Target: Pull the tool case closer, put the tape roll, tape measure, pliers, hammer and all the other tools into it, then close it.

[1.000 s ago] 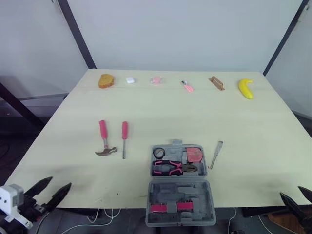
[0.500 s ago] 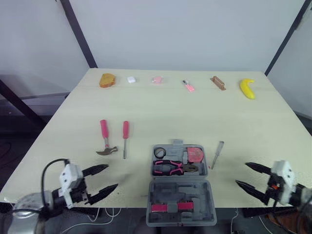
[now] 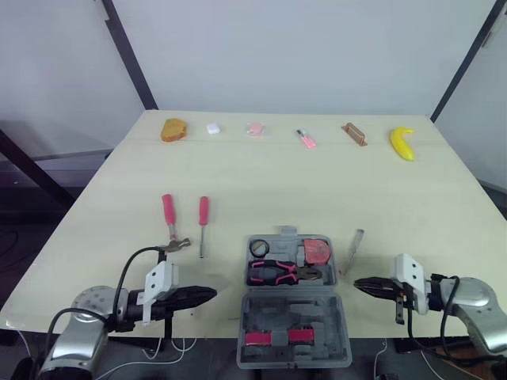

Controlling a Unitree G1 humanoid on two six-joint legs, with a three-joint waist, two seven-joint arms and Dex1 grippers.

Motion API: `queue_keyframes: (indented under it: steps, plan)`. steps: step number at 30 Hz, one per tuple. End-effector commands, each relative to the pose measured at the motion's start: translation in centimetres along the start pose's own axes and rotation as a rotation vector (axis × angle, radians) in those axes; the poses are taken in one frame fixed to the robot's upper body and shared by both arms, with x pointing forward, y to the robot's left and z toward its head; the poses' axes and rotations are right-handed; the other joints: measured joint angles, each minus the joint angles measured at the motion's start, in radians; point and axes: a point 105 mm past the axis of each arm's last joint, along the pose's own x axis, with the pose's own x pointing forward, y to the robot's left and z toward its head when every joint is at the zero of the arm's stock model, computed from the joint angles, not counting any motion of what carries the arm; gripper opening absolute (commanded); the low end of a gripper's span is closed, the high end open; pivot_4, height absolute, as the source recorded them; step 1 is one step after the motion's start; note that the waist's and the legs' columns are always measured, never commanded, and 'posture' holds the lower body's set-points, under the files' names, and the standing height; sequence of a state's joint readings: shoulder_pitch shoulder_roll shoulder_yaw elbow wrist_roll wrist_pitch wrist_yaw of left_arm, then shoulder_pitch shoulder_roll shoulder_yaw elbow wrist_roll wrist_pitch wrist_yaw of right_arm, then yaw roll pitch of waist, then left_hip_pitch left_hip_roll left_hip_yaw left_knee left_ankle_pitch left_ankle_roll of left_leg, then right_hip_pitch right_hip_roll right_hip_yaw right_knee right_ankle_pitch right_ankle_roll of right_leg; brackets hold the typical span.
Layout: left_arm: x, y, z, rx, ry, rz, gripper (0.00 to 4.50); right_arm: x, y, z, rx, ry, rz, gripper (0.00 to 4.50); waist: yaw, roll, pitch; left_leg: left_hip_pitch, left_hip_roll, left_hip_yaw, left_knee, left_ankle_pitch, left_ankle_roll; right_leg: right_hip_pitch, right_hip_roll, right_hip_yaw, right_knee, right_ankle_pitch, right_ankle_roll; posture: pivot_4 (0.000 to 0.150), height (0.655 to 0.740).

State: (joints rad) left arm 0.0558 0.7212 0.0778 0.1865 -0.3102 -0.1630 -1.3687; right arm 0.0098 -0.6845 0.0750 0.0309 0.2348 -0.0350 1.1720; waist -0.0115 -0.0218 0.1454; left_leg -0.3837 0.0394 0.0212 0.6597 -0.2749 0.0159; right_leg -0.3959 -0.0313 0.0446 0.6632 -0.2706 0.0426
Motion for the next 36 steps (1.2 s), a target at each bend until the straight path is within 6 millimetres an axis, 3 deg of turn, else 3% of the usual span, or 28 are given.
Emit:
queue_keyframes:
  steps: [1,8,17,28,36]
  plan:
    - [0.6,0.1,-0.2,0.038,0.011,-0.021,0.0,1.6,0.3,0.1,-0.026,-0.002,0.044,0.02,-0.001,0.0,0.0,0.0,0.0,0.0,0.0,0.0,0.0,0.0,0.0,0.0,0.0,0.0,0.0,0.15,0.74]
    - [1.2,0.2,-0.5,0.034,0.008,-0.053,0.0,3.0,0.5,-0.6,-0.056,0.035,0.097,0.02,0.0,0.001,0.0,0.0,0.0,0.0,0.0,0.0,0.0,0.0,0.0,0.0,0.0,0.0,0.0,0.15,0.74]
    - [2.4,0.7,-0.5,0.022,0.009,-0.081,0.0,4.5,0.4,0.0,-0.074,0.002,0.104,0.02,-0.001,0.001,0.0,0.0,0.0,-0.001,0.001,0.0,0.0,0.0,0.0,-0.001,0.001,0.0,0.0,0.15,0.74]
    - [4.7,0.7,-1.6,0.002,0.059,-0.133,0.0,4.4,0.0,-0.1,-0.068,0.015,0.083,0.02,-0.001,0.001,0.0,-0.001,0.0,-0.001,0.002,0.0,0.0,0.0,0.001,-0.001,0.002,0.0,0.0,0.15,0.74]
    - [6.5,0.7,-1.3,-0.007,0.027,-0.153,0.0,4.5,0.0,0.2,-0.072,0.005,0.074,0.02,0.0,0.001,0.0,-0.002,0.0,-0.001,0.007,0.0,0.0,0.0,0.001,-0.001,0.005,0.0,0.0,0.15,0.74]
